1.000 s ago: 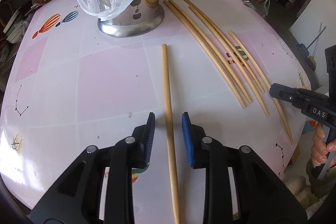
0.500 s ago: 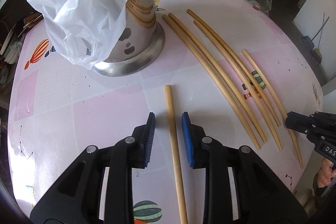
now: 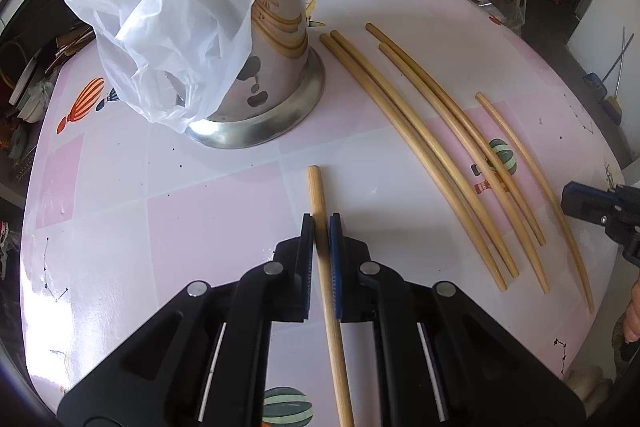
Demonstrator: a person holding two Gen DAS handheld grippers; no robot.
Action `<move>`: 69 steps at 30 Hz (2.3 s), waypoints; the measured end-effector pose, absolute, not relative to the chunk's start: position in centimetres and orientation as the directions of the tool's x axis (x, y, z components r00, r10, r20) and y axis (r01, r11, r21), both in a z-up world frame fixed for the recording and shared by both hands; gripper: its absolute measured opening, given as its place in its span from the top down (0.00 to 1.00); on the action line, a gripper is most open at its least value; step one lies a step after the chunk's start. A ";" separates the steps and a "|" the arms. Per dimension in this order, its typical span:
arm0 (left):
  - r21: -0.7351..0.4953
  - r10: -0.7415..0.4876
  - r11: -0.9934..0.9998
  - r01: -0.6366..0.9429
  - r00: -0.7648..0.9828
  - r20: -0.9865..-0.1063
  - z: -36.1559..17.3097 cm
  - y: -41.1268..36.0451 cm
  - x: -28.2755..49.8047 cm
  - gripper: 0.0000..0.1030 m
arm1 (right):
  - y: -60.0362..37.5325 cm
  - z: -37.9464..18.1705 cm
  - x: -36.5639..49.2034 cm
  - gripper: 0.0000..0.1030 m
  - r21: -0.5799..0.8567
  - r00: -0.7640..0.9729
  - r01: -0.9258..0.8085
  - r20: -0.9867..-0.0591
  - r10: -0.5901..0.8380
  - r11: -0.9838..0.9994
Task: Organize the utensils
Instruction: 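Hold the chopsticks in both grippers just above the table, then lift the chopsticks upright with both grippers toward the bagged holder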
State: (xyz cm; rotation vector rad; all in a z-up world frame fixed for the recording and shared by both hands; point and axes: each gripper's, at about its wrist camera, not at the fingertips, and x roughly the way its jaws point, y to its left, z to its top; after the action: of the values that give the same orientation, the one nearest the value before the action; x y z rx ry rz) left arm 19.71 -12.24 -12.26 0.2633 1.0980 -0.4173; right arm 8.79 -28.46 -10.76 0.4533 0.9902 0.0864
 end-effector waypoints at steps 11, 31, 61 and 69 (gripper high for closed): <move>-0.003 -0.204 0.889 0.458 0.390 -0.898 -12.1 -11.6 19.2 0.93 | -28.5 -10.7 14.3 0.80 0.336 0.559 0.074 -0.794 0.240 0.939; -0.003 -0.207 0.887 0.461 0.391 -0.897 -12.0 -11.7 19.2 0.93 | -26.2 -11.9 17.2 0.90 0.122 0.538 0.039 -0.839 0.083 0.992; -0.176 -0.451 0.859 0.480 0.548 -0.704 -1.2 -6.8 14.1 0.95 | -30.3 -0.5 7.9 0.93 0.320 0.771 0.108 -0.624 0.124 0.941; -0.171 -0.483 0.857 0.487 0.639 -0.598 3.7 -4.4 11.2 0.95 | -29.7 2.8 5.8 0.93 0.333 0.823 0.076 -0.554 0.129 0.940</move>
State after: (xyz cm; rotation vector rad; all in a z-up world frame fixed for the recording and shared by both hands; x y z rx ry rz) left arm 11.19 -4.39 3.71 0.0067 0.6805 -0.5532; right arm 5.78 -29.71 2.76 0.3527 0.6073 0.0286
